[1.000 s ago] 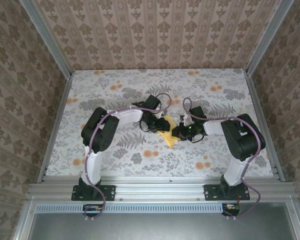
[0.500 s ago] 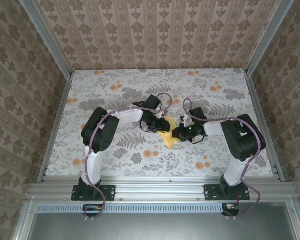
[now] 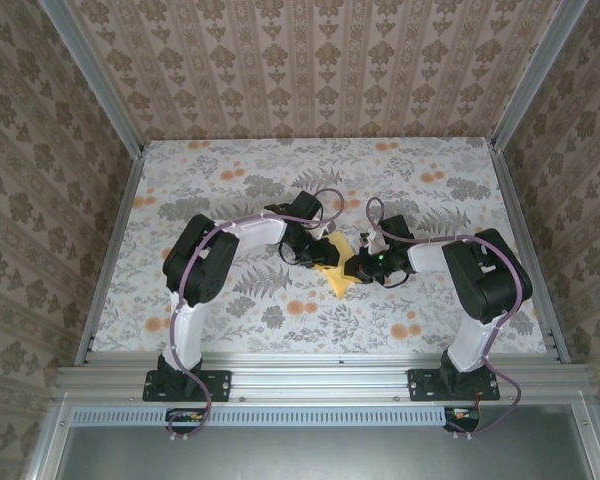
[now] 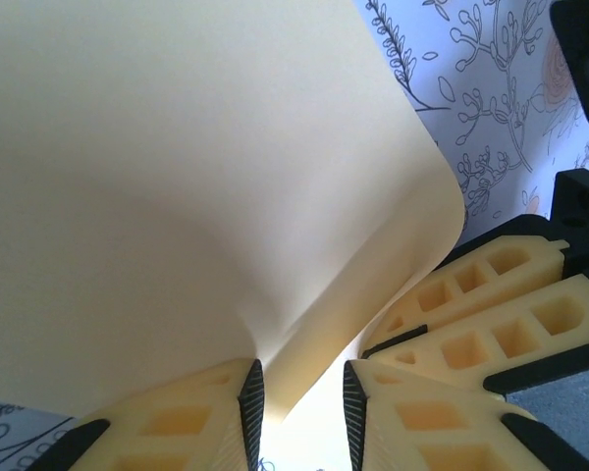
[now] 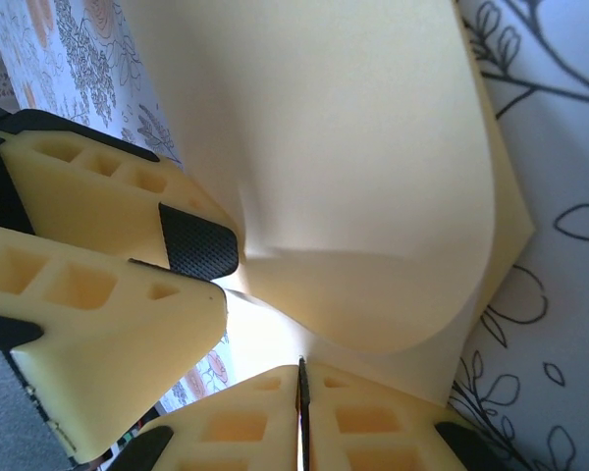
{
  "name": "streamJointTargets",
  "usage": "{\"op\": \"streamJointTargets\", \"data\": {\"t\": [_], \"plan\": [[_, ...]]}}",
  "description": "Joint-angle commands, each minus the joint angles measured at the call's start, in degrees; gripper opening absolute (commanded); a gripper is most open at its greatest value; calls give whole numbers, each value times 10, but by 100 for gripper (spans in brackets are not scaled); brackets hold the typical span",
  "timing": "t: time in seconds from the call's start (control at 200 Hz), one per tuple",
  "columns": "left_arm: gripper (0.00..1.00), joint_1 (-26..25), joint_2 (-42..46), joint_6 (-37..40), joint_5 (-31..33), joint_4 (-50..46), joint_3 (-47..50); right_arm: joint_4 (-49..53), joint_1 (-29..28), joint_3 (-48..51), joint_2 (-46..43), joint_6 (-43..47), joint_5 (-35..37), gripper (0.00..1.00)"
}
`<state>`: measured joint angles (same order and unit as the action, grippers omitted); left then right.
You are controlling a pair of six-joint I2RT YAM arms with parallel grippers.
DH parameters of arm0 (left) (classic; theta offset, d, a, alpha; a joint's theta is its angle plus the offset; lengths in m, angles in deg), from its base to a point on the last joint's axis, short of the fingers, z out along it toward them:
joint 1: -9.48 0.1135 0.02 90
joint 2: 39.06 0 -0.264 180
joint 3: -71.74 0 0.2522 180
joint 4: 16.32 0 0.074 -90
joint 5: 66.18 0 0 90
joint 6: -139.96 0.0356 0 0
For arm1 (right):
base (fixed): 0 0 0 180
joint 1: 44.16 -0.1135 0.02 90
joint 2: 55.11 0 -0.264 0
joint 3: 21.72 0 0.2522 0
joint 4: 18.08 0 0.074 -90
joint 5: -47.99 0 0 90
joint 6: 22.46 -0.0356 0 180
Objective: Fold a paper plane with a square sheet of paper (pick it up from the middle)
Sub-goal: Third fold the triangle at the center of the table.
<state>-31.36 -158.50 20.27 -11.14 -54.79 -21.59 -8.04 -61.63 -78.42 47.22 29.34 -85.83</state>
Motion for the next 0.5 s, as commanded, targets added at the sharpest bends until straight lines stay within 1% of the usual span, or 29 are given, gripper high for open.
{"op": "streamJointTargets", "data": {"t": [0.0,0.1,0.145,0.205,0.38,0.495], "plan": [[29,0,17,13,-15,-10,8,0,-1,2,-16,-3,-12,13],[21,0,18,16,-15,-14,10,2,-1,1,-15,-1,-12,13],[15,0,18,16,-15,-17,10,3,-2,0,-16,-1,-13,13],[10,2,18,17,-15,-18,11,4,-2,-1,-17,-1,-12,13],[3,3,18,23,-10,-28,8,15,-2,-7,-25,1,-12,14],[0,4,21,28,-5,-34,8,34,1,-17,-37,10,-10,20]]}}
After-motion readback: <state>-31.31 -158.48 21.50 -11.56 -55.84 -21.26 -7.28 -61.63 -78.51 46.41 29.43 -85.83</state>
